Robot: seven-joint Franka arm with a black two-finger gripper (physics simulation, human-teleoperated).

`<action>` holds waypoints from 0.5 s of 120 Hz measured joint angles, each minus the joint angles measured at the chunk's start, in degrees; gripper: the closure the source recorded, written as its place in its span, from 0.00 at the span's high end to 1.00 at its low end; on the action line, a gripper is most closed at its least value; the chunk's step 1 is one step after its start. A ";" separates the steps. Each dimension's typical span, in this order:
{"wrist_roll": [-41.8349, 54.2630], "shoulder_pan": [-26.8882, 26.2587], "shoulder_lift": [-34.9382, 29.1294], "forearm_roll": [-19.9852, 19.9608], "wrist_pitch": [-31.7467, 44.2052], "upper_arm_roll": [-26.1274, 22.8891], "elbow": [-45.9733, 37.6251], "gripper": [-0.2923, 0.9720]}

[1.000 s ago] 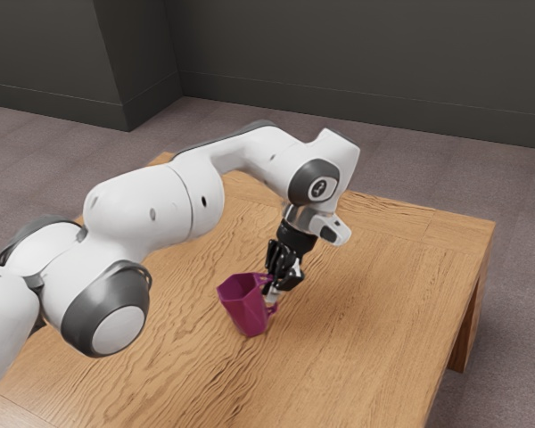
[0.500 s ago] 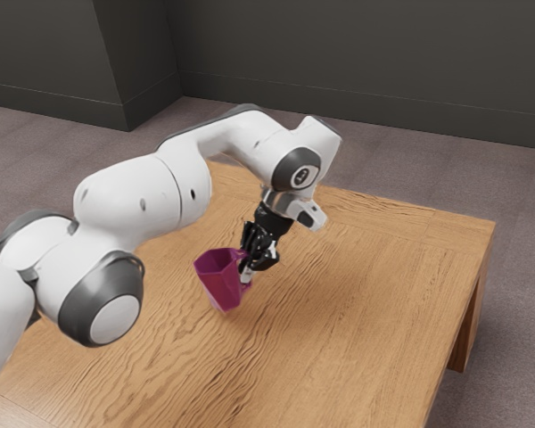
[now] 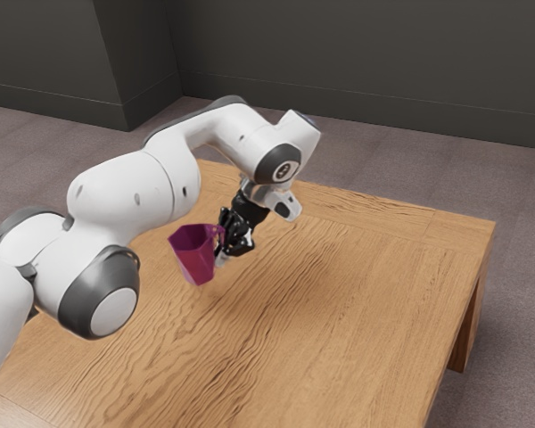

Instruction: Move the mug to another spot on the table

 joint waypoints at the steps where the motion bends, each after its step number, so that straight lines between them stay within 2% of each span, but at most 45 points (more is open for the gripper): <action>1: 0.01 0.05 0.01 0.06 0.00 -0.01 0.00 0.15; 60: 0.39 0.76 1.75 1.11 1.45 -0.82 -0.08 0.15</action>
